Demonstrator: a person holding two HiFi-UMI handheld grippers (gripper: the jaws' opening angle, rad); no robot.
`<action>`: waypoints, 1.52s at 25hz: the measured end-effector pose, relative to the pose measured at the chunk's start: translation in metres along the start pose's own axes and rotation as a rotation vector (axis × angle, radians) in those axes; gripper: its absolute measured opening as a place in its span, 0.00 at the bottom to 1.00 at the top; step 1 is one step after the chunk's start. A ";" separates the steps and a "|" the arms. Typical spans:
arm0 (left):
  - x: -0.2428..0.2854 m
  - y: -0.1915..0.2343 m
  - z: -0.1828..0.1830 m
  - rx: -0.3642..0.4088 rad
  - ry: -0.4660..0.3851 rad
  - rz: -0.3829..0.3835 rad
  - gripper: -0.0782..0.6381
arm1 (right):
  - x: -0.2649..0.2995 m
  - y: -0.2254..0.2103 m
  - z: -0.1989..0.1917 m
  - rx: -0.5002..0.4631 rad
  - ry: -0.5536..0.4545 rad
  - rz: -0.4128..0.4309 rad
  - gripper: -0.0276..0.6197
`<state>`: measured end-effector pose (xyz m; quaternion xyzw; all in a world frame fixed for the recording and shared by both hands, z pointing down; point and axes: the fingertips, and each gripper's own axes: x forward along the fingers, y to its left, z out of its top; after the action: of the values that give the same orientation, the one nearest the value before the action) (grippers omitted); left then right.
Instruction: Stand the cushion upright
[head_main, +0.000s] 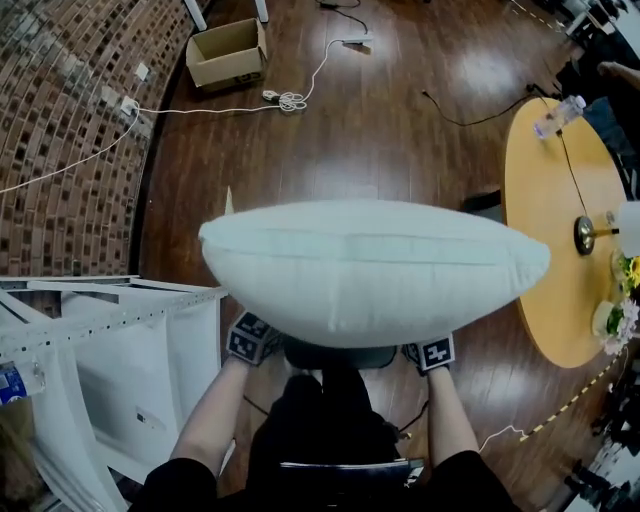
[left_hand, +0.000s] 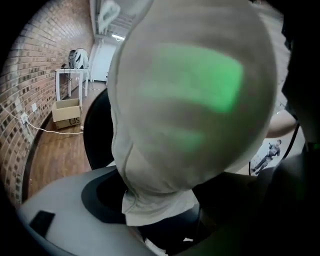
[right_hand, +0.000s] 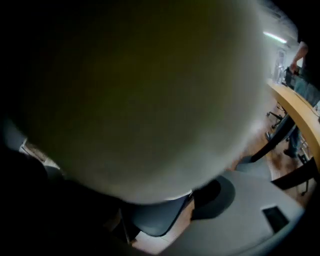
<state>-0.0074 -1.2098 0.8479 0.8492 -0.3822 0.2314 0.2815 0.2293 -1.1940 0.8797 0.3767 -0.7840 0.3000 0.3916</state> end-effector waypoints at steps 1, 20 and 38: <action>0.004 -0.001 -0.006 0.008 0.023 0.002 0.66 | 0.004 0.000 -0.002 -0.004 0.014 -0.010 0.60; -0.023 -0.004 -0.049 -0.103 0.020 0.089 0.67 | -0.003 -0.013 -0.075 0.198 0.029 -0.133 0.60; -0.124 -0.080 -0.004 -0.134 -0.120 0.024 0.46 | -0.139 0.113 -0.043 0.278 -0.313 -0.115 0.55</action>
<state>-0.0201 -1.0986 0.7509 0.8362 -0.4232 0.1574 0.3114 0.2093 -1.0508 0.7650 0.5131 -0.7637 0.3202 0.2256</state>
